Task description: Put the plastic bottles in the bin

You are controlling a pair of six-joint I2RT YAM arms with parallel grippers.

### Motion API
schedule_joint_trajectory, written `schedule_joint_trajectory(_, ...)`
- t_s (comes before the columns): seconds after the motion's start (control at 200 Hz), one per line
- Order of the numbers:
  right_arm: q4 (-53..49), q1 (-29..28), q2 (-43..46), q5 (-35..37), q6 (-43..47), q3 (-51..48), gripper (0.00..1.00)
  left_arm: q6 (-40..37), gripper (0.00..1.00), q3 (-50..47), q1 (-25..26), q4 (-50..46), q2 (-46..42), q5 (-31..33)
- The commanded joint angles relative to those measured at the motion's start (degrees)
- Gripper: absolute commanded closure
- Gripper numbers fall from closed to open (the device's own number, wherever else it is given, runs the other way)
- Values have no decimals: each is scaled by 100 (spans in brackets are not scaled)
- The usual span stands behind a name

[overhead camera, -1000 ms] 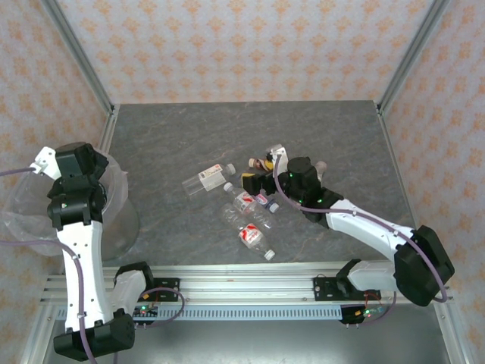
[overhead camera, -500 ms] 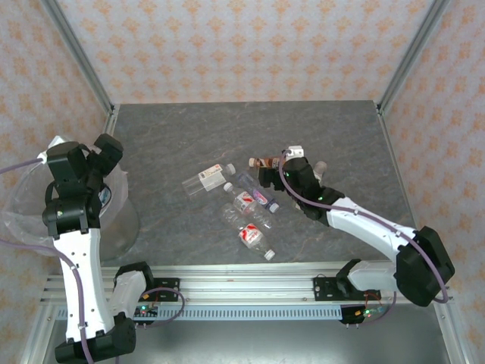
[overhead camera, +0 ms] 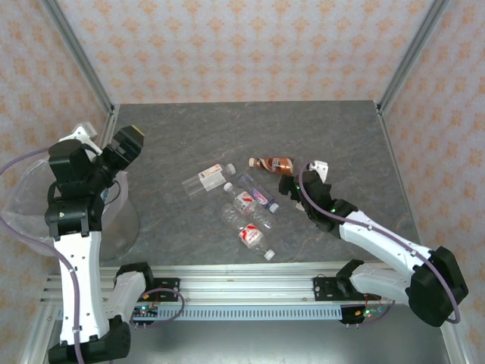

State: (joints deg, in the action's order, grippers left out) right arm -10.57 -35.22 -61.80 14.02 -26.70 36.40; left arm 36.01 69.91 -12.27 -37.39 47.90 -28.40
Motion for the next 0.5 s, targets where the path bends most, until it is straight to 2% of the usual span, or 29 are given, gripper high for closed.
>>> schedule_joint_trajectory(0.0,-504,327,-90,-397,-667,-131,1,3,0,31,346,282,56,-121)
schedule_joint_trajectory(0.27,-959,355,-827,-202,-434,233,1,-86,0,12,931,488,239,-21)
schedule_joint_trajectory(0.495,-1139,353,-1551,-83,-618,562,1,-295,0,-52,1263,451,478,45)
